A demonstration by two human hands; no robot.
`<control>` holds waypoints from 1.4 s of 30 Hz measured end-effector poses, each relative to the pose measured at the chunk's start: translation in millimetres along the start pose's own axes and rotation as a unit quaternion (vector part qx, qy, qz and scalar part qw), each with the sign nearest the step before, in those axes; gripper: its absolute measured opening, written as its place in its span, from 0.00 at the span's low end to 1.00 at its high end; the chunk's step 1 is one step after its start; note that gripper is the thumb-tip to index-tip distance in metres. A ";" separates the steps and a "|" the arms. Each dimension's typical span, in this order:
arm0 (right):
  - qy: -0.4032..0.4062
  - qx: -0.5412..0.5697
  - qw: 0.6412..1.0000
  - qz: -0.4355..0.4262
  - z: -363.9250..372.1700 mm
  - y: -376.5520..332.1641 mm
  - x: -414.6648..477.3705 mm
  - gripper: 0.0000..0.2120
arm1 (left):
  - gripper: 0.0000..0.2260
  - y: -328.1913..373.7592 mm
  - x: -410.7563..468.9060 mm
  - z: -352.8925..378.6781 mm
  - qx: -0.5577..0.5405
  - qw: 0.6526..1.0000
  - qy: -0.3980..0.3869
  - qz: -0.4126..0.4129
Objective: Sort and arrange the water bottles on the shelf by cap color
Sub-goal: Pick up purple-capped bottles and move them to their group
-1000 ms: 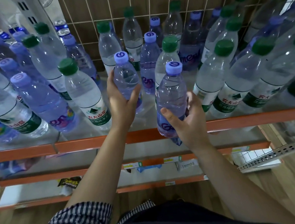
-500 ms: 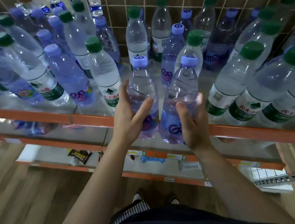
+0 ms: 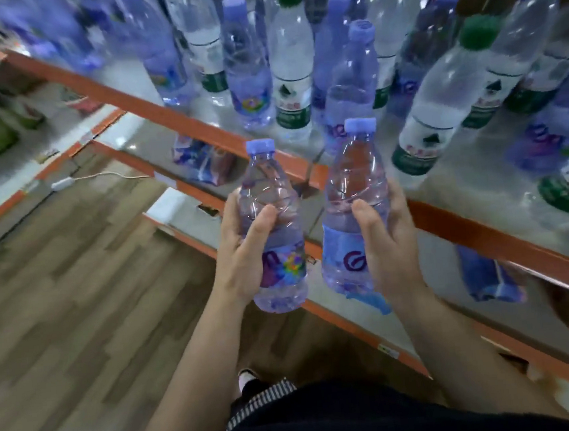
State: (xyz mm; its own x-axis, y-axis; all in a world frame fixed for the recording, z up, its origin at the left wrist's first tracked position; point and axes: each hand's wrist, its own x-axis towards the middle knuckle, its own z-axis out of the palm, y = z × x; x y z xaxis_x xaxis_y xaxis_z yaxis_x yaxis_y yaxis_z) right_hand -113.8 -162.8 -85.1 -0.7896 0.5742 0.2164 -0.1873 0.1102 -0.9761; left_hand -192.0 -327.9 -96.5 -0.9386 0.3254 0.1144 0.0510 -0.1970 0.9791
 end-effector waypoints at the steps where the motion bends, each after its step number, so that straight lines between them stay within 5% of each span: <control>1: -0.007 0.006 1.000 0.010 22.1 3.6 -0.2 0.16 | 0.21 2.0 3.8 -21.7 0.007 1.000 0.008 0.000; 9: -0.044 -0.001 0.997 0.071 167.2 21.5 15.4 0.20 | 0.10 19.8 54.4 -151.3 0.045 0.999 0.018 0.000; 23: -0.073 0.003 0.997 -0.009 327.5 40.2 158.3 0.13 | 0.16 14.1 233.7 -262.6 0.069 0.996 0.060 0.024; 27: -0.084 0.004 0.996 -0.006 367.1 44.4 186.9 0.20 | 0.16 23.2 291.2 -286.7 0.079 0.992 0.085 0.047; 33: -0.032 -0.011 0.998 -0.045 426.1 58.4 214.4 0.32 | 0.18 25.0 373.0 -322.1 0.120 0.985 0.079 0.091; 42: 0.174 -0.078 0.978 -0.087 504.5 63.4 257.2 0.28 | 0.30 25.3 489.7 -342.6 0.154 0.972 -0.075 0.158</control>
State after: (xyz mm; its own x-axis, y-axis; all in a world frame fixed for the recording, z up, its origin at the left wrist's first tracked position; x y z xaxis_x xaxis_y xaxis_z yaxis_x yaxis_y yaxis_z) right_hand -623.6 -417.4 -81.0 -0.5016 0.7744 0.3856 -0.1884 0.3372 -0.9224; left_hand -767.2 -490.3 -73.3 -0.8002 0.4295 0.4186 0.4504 -0.0305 0.8923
